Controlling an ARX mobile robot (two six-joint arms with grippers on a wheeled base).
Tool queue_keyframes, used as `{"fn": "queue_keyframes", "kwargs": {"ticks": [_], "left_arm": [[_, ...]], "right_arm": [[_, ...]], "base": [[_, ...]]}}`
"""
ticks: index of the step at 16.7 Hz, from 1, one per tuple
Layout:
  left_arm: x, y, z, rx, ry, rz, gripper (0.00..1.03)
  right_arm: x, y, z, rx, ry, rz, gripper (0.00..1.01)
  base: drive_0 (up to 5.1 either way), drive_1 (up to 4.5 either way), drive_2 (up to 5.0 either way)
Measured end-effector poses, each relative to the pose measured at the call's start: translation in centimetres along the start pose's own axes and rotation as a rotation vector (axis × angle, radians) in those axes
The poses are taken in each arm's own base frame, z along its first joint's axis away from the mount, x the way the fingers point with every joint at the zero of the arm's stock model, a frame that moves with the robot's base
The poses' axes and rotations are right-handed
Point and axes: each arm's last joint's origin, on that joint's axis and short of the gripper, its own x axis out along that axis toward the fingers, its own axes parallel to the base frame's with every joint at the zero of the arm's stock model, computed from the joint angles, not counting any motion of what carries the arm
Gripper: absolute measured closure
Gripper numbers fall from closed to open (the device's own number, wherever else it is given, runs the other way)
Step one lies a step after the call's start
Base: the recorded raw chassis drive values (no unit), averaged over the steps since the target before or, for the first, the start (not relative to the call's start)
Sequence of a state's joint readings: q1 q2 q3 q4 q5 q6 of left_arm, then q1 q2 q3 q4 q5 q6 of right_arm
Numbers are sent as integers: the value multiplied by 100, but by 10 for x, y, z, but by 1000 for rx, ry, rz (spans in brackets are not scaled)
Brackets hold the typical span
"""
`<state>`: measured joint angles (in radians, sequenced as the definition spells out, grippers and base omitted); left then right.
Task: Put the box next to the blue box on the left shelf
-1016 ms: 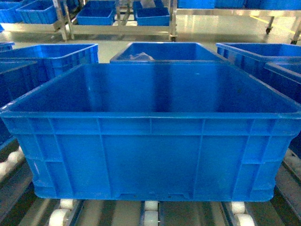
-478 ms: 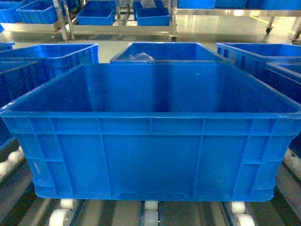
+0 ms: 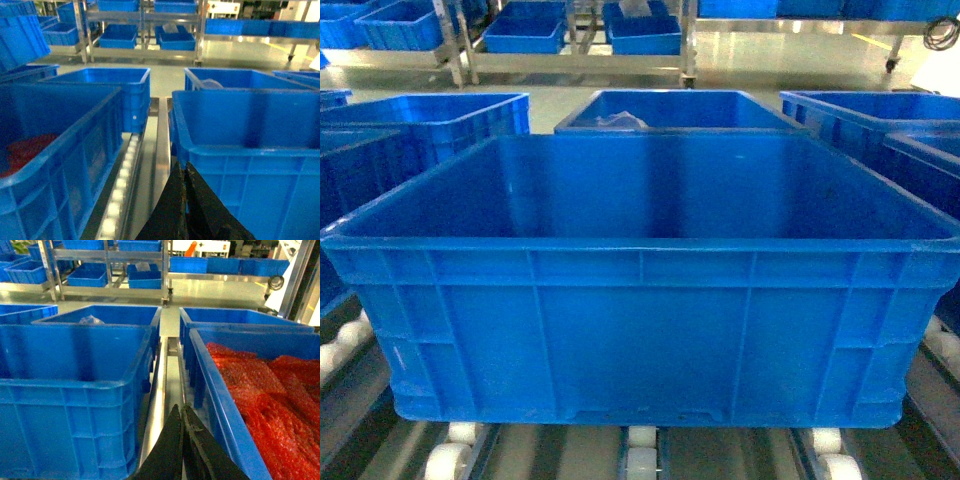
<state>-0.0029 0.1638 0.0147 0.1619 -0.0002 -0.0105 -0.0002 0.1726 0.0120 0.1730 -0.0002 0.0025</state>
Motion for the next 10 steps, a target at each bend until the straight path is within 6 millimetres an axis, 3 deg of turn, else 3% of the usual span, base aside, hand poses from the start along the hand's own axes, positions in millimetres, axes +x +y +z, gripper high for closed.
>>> {"fn": "queue_keyframes", "kwargs": {"ticks": [1, 2, 7, 10], "left_arm": [[-7, 0, -7, 0, 56, -4, 101], [-10, 0, -1, 1, -9, -1, 101], [-10, 0, -3, 0, 11, 0, 101], [-10, 0, -3, 0, 11, 0, 65]], "right_arm": [[-4, 0, -4, 0, 40, 0, 100], [-10, 0, -4, 0, 17, 0, 100], [-11, 0, -3, -1, 9, 0, 99], [-11, 0, -3, 0, 10, 0, 61]], "base": [[0, 0, 0], [0, 0, 0], [0, 0, 0], [0, 0, 0]]}}
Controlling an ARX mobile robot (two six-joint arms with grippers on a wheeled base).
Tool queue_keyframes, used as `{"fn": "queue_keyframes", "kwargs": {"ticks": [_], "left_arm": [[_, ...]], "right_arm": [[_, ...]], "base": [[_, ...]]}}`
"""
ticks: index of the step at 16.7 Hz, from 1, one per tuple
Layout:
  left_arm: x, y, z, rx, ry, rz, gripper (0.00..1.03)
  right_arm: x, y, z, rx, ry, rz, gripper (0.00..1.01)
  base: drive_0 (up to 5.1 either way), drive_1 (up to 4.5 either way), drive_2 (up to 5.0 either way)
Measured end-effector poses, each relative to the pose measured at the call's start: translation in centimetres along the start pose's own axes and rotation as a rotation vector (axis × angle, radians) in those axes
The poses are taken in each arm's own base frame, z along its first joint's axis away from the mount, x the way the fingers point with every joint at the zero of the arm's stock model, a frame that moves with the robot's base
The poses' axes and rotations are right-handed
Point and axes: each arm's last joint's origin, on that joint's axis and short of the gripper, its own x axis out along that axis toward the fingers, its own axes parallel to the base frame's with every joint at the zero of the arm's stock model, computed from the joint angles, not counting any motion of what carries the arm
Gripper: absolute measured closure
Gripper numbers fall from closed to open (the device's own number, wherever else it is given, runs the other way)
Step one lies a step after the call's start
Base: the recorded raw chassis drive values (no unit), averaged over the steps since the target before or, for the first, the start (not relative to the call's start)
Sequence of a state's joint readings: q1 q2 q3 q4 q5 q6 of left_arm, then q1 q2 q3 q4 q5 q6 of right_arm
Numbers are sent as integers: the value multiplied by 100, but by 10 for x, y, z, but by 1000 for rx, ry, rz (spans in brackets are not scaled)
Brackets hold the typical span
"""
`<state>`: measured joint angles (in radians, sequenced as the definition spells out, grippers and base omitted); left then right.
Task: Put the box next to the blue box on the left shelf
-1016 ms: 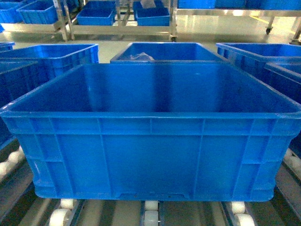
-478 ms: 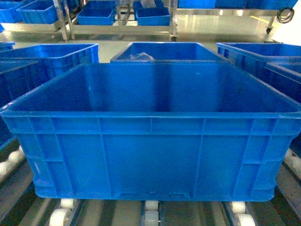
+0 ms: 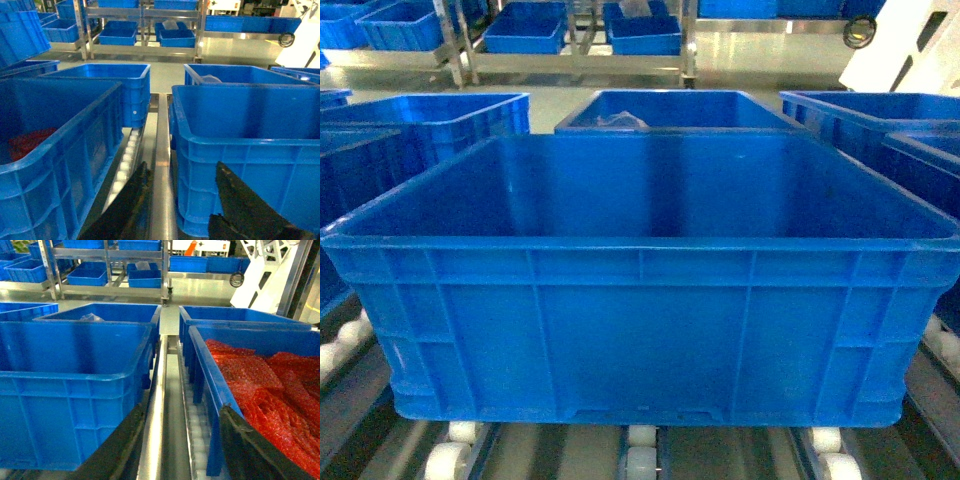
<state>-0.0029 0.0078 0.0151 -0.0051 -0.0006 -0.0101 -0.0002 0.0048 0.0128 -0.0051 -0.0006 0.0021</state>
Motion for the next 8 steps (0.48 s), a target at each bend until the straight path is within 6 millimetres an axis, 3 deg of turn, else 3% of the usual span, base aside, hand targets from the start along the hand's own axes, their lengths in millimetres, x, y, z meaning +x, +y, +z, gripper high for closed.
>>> {"fn": "queue_keyframes", "kwargs": {"ticks": [3, 4, 6, 7, 8], "left_arm": [[0, 0, 0, 0, 0, 0, 29], [0, 0, 0, 0, 0, 0, 25], [0, 0, 0, 0, 0, 0, 7], [0, 0, 0, 1, 0, 0, 3], [0, 0, 0, 0, 0, 0, 6]], "right_arm": [[0, 0, 0, 0, 0, 0, 25], [0, 0, 0, 0, 0, 0, 21], [0, 0, 0, 0, 0, 0, 3], [0, 0, 0, 0, 0, 0, 2], [0, 0, 0, 0, 0, 0, 4]], "base": [[0, 0, 0], [0, 0, 0], [0, 0, 0], [0, 0, 0], [0, 0, 0]]}}
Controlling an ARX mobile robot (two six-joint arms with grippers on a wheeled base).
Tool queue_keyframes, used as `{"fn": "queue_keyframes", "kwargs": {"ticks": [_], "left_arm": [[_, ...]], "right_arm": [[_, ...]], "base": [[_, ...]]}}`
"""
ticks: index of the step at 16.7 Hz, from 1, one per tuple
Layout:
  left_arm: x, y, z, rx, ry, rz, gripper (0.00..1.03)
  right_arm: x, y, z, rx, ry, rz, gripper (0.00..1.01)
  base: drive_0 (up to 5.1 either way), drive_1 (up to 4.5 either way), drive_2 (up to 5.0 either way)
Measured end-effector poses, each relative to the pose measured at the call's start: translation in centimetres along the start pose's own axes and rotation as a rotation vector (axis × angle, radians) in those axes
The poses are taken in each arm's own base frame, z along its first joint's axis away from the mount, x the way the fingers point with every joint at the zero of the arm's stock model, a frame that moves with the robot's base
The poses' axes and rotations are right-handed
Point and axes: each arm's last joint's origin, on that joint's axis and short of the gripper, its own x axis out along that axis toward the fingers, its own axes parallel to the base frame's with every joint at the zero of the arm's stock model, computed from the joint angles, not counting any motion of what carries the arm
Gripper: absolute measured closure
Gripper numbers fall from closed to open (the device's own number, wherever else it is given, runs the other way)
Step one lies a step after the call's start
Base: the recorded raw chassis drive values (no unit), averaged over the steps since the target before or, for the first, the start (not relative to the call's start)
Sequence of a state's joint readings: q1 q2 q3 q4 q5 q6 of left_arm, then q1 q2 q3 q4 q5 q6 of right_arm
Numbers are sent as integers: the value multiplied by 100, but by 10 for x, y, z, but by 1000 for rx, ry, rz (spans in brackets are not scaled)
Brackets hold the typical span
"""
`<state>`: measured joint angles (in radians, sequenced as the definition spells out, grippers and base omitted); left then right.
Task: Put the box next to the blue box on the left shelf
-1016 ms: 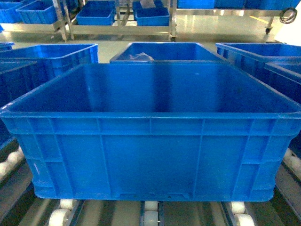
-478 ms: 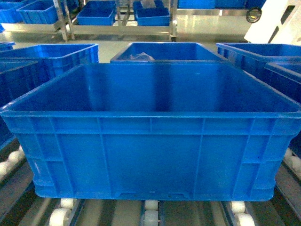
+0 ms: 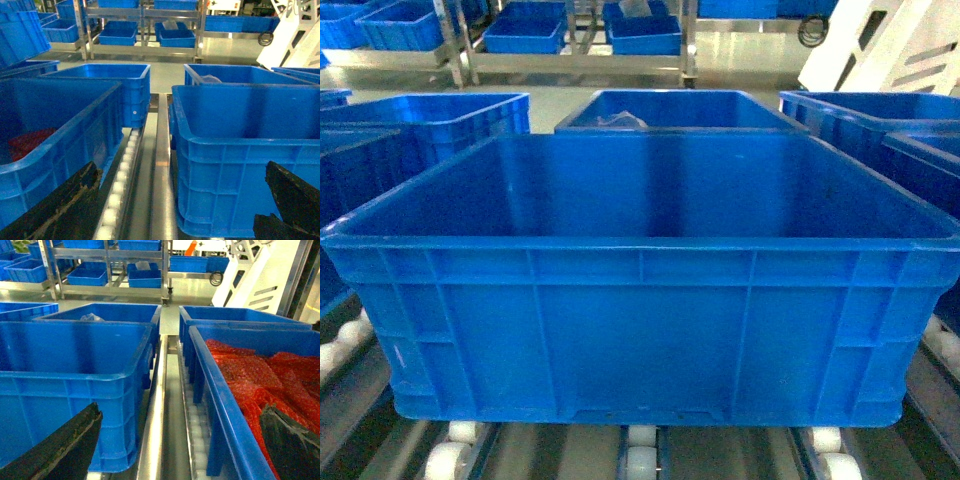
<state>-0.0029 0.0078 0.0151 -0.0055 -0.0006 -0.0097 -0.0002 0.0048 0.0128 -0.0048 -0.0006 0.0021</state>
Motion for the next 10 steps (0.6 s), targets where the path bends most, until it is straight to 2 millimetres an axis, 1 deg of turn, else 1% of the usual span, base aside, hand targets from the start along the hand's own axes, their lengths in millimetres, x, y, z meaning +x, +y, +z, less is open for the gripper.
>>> {"fn": "queue_keyframes", "kwargs": {"ticks": [10], "left_arm": [[0, 0, 0, 0, 0, 0, 5]], "right_arm": [[0, 0, 0, 0, 0, 0, 3]], "base": [[0, 0, 0]]}}
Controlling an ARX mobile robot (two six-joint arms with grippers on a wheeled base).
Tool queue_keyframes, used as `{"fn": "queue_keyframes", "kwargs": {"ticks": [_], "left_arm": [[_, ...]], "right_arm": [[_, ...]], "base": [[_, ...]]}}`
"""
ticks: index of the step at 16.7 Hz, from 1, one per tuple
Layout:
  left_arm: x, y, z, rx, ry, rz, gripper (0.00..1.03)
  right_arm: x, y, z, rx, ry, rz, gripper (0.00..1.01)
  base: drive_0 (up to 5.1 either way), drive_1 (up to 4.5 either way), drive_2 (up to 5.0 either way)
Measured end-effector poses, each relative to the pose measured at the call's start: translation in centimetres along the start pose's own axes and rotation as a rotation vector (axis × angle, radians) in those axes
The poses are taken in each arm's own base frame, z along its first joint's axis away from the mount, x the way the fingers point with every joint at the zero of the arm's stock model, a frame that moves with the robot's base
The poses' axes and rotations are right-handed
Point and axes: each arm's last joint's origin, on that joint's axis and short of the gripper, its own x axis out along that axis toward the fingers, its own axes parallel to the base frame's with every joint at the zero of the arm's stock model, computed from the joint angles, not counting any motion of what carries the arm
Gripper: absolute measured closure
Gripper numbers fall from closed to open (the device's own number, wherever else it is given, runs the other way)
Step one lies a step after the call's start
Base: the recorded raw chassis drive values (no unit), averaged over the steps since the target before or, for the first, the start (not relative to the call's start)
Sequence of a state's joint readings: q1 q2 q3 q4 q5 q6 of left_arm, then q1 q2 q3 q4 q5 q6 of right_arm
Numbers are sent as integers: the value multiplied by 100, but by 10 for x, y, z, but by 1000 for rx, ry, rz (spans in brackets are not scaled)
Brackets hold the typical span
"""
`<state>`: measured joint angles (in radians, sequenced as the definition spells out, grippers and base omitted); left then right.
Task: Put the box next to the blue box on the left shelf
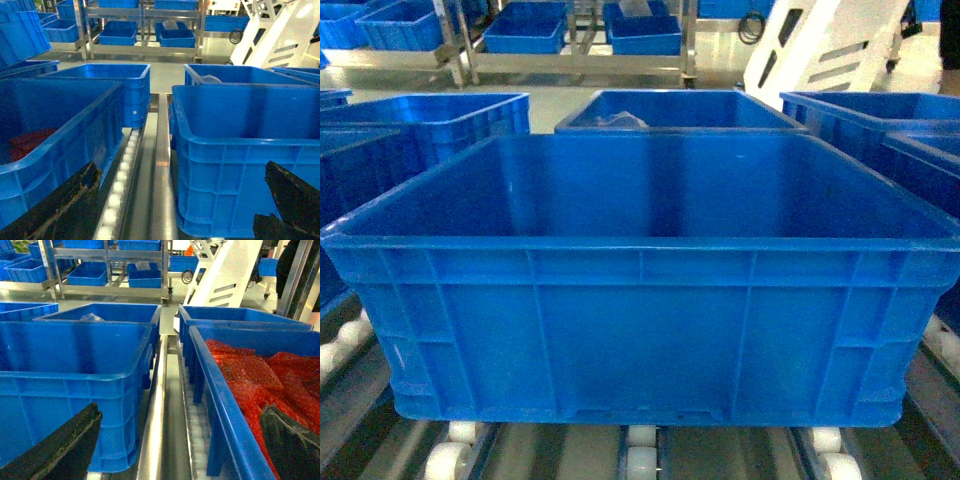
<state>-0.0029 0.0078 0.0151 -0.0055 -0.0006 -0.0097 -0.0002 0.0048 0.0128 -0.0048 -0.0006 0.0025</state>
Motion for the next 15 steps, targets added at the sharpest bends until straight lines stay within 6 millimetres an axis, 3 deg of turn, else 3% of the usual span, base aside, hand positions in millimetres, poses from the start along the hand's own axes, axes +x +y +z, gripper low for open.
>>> {"fn": "queue_keyframes", "kwargs": {"ticks": [15], "left_arm": [[0, 0, 0, 0, 0, 0, 5]], "right_arm": [[0, 0, 0, 0, 0, 0, 3]], "base": [[0, 0, 0]]}}
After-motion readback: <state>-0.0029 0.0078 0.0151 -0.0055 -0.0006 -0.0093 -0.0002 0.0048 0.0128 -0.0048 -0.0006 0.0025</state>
